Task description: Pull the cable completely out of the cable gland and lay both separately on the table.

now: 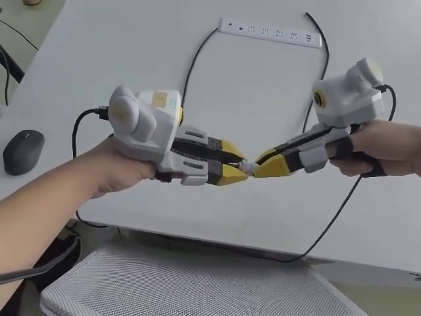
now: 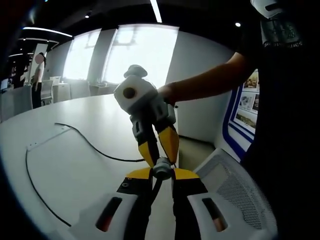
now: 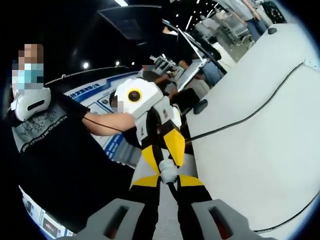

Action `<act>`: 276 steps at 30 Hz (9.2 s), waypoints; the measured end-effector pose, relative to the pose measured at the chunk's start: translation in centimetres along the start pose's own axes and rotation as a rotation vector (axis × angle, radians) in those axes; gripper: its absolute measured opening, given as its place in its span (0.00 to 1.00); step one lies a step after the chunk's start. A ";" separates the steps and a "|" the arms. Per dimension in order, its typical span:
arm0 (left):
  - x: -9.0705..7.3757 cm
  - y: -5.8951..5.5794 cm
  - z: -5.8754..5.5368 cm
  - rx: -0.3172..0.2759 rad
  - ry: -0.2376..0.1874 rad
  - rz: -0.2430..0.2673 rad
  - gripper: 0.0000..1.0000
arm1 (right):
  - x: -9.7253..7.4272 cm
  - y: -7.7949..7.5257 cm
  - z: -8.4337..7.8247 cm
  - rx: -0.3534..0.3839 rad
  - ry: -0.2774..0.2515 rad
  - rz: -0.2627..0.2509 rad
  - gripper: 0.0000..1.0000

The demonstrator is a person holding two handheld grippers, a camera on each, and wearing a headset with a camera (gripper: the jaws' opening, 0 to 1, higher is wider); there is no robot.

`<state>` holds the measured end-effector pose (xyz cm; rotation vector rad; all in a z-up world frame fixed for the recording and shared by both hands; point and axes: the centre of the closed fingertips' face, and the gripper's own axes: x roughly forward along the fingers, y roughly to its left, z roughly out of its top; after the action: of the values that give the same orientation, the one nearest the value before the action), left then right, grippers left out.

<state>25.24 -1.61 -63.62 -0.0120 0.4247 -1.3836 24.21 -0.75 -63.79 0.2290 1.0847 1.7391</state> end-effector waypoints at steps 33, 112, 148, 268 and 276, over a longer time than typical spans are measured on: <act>0.1 0.4 -0.3 -0.195 -0.025 0.001 0.15 | -0.3 -1.0 -0.2 -0.849 0.125 -0.632 0.07; -0.6 -0.8 0.8 -0.129 -0.025 -0.007 0.15 | 0.2 1.6 0.5 -0.512 0.053 -0.381 0.07; -0.4 0.1 1.3 -0.154 -0.035 0.009 0.15 | -5.9 0.6 2.9 -0.446 -0.153 -0.696 0.27; 0.1 1.0 1.5 -0.169 -0.037 0.073 0.15 | -4.2 -1.6 0.4 -0.511 0.021 -1.114 0.15; 0.3 0.9 1.6 -0.171 -0.039 0.069 0.15 | -2.9 -1.8 0.6 -0.577 0.083 -1.117 0.05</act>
<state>26.64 -2.10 -62.43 -0.1624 0.5057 -1.2736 27.04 -2.71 -63.89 -0.6972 0.5129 0.9471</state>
